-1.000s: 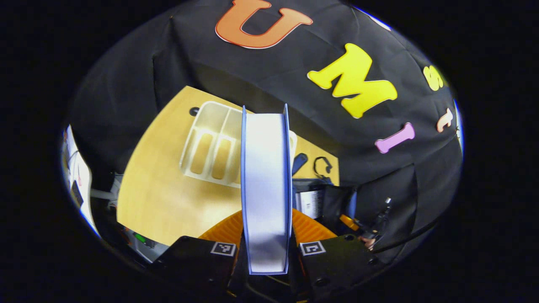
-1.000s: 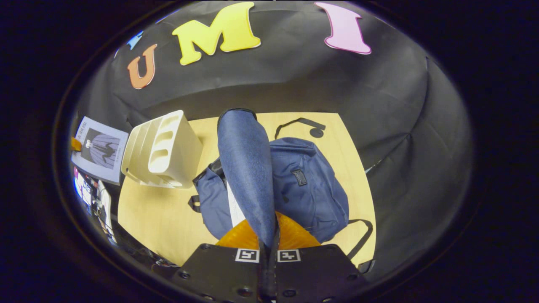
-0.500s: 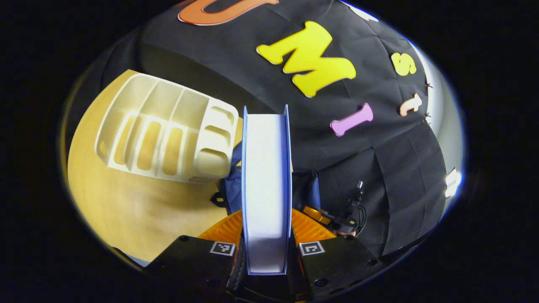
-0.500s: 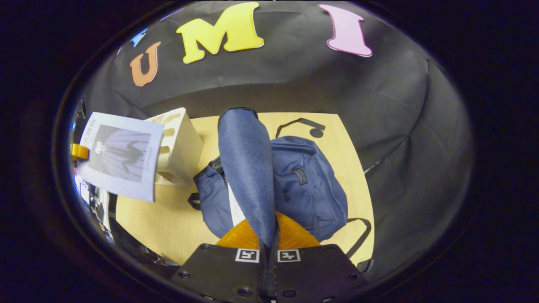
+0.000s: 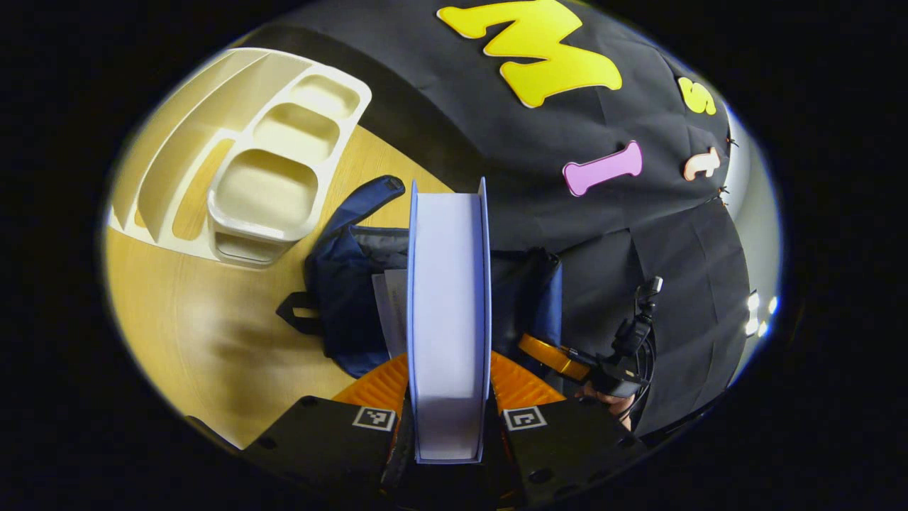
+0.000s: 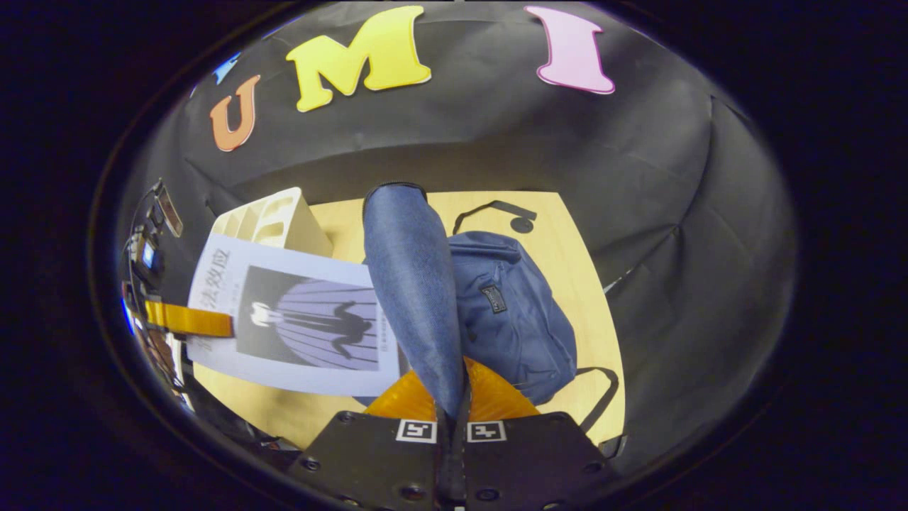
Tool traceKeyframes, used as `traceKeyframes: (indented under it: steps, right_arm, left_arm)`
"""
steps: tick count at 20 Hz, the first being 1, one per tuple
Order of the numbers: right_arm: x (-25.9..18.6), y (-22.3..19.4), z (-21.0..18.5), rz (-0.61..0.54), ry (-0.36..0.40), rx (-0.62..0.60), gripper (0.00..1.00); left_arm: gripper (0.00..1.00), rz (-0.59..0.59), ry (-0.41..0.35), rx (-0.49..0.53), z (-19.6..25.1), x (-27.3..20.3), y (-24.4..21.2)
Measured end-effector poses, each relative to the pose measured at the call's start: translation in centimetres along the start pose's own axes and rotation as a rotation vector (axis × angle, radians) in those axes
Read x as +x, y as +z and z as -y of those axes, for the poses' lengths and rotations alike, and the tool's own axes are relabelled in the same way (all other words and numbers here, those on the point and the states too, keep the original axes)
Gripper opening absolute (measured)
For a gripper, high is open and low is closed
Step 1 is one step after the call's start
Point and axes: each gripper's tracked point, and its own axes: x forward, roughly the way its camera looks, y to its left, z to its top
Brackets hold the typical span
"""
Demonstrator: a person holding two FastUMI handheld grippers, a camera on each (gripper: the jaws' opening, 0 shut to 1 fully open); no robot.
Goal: Open the schoolbag, grab two books from the bookshelf and put them into the schoolbag.
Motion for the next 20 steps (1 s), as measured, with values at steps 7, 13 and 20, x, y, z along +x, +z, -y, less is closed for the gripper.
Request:
traceKeyframes:
  steps: [7,13,20]
  right_arm:
    - [-0.2,0.7,0.5,-0.002,0.004,0.004,0.01]
    - [-0.2,1.1,1.1,-0.012,0.012,0.027,0.01]
    - [-0.5,2.1,-0.2,-0.007,0.025,-0.004,0.01]
  left_arm:
    - [0.41,0.027,0.002,-0.066,-1.3,4.9,-0.9]
    - [0.41,0.024,-0.045,-0.111,-0.6,8.8,-1.5]
    - [0.41,0.057,-0.117,-0.175,-0.7,12.8,-1.3]
